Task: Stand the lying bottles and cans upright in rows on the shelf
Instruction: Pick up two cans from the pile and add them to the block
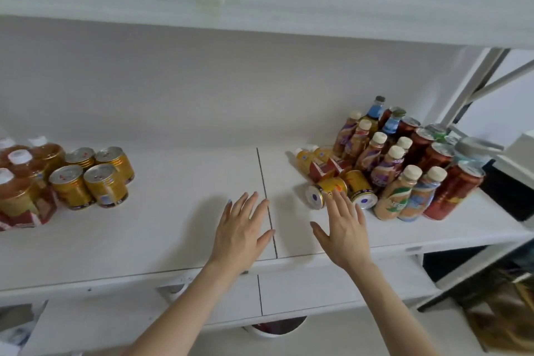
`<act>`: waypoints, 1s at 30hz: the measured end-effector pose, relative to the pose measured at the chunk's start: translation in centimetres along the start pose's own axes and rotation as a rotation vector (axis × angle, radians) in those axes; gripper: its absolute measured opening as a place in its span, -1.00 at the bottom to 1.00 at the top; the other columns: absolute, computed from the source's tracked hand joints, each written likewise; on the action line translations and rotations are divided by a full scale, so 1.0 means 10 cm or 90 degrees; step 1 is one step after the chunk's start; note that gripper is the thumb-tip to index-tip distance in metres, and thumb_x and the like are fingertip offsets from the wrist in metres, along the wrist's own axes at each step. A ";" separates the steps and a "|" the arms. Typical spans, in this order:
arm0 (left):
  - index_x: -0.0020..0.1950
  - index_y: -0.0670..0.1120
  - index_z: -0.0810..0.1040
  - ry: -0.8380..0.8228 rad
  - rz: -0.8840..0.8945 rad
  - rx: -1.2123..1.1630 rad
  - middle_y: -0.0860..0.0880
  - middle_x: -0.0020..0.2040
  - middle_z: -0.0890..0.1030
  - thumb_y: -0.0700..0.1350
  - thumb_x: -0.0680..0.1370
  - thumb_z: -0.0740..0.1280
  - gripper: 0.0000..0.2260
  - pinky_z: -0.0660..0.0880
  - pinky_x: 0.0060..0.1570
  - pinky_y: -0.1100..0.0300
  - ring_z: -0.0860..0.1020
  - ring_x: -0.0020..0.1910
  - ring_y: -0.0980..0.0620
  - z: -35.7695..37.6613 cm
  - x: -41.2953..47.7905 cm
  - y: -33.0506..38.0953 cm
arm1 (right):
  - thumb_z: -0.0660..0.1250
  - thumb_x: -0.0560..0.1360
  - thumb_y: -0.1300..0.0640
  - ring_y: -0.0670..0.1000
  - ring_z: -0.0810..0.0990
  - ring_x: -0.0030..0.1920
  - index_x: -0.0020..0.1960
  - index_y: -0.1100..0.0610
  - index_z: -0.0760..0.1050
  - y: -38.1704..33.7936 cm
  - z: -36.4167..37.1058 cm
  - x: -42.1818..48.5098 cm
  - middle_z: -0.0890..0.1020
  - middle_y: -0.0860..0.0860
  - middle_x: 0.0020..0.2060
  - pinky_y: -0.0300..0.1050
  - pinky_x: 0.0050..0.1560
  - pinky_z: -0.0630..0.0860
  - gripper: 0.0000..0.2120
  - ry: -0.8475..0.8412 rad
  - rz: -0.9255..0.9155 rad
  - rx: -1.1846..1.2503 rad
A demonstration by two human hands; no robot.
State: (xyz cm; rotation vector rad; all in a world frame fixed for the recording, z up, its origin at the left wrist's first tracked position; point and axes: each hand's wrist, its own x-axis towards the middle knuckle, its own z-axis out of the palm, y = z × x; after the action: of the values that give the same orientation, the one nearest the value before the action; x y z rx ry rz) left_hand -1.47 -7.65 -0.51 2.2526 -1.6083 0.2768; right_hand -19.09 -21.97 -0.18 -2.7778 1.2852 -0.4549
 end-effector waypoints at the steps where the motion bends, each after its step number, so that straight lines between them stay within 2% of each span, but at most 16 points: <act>1: 0.34 -0.09 0.48 0.003 -0.010 -0.005 -0.12 0.35 0.51 0.11 0.46 0.40 -0.49 0.42 0.29 -0.15 0.44 0.36 -0.17 0.06 0.08 0.12 | 0.25 0.51 -0.15 0.11 0.13 0.53 0.50 0.10 0.18 0.16 -0.04 0.04 0.24 0.09 0.51 0.14 0.48 0.13 -0.35 -0.003 -0.004 -0.001; 6: 0.45 -0.05 0.35 -0.020 -0.073 -0.013 -0.11 0.47 0.37 0.15 0.53 0.28 -0.47 0.26 0.40 -0.11 0.29 0.46 -0.15 0.39 0.42 0.57 | 0.34 0.47 -0.11 0.16 0.18 0.50 0.48 0.11 0.23 0.90 -0.13 0.25 0.27 0.12 0.49 0.12 0.45 0.16 -0.34 -0.022 -0.005 0.001; 11: 0.51 -0.03 0.22 -0.068 -0.095 -0.002 -0.08 0.53 0.25 0.18 0.55 0.20 -0.42 0.18 0.44 -0.08 0.17 0.52 -0.11 0.63 0.71 0.80 | 0.37 0.46 -0.06 0.20 0.20 0.49 0.48 0.13 0.22 1.23 -0.10 0.44 0.24 0.16 0.50 0.10 0.43 0.25 -0.32 -0.045 -0.001 0.054; 17: 0.52 0.03 0.12 -0.131 -0.076 0.004 -0.07 0.54 0.21 0.24 0.50 0.25 -0.33 0.18 0.44 -0.08 0.15 0.51 -0.10 0.84 1.12 0.97 | 0.31 0.50 -0.03 0.24 0.21 0.47 0.50 0.16 0.10 1.23 0.00 0.73 0.15 0.22 0.51 0.08 0.40 0.27 -0.31 -0.093 0.014 0.093; 21: 0.54 0.03 0.06 -0.171 -0.072 0.021 -0.06 0.50 0.27 0.23 0.43 0.36 -0.20 0.24 0.40 -0.10 0.25 0.45 -0.11 0.98 1.40 1.03 | 0.29 0.50 -0.02 0.30 0.25 0.41 0.48 0.21 0.04 1.17 0.07 0.92 0.15 0.27 0.47 0.13 0.35 0.32 -0.29 -0.152 0.052 0.072; 24: 0.52 0.00 0.11 -0.213 -0.077 0.030 -0.05 0.39 0.41 0.22 0.38 0.40 -0.17 0.32 0.33 -0.05 0.38 0.33 -0.10 1.06 1.56 1.06 | 0.26 0.52 -0.05 0.31 0.32 0.34 0.45 0.22 0.07 1.16 0.11 1.05 0.20 0.29 0.44 0.12 0.30 0.36 -0.35 -0.205 0.098 0.036; 27: 0.41 -0.03 0.32 -0.235 -0.099 -0.003 -0.08 0.23 0.56 0.21 0.33 0.44 -0.27 0.47 0.14 0.03 0.52 0.16 -0.10 1.08 1.65 1.04 | 0.20 0.54 0.02 0.26 0.43 0.20 0.30 0.20 0.22 1.12 0.14 1.15 0.39 0.24 0.27 0.07 0.12 0.46 -0.58 -0.183 0.121 -0.008; 30: 0.34 0.00 0.41 -0.220 -0.130 -0.082 -0.07 0.14 0.60 0.16 0.30 0.48 -0.34 0.53 0.01 0.07 0.55 0.10 -0.08 1.07 1.64 0.99 | 0.18 0.55 0.08 0.21 0.48 0.13 0.21 0.18 0.26 1.08 0.15 1.24 0.47 0.19 0.15 0.03 0.02 0.51 -0.71 -0.157 0.144 -0.043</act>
State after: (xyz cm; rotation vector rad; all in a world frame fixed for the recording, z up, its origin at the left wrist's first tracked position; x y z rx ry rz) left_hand -5.82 -29.06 -2.67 2.4352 -1.4812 -0.2756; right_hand -19.07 -38.49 -0.35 -2.5921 1.5493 -0.0554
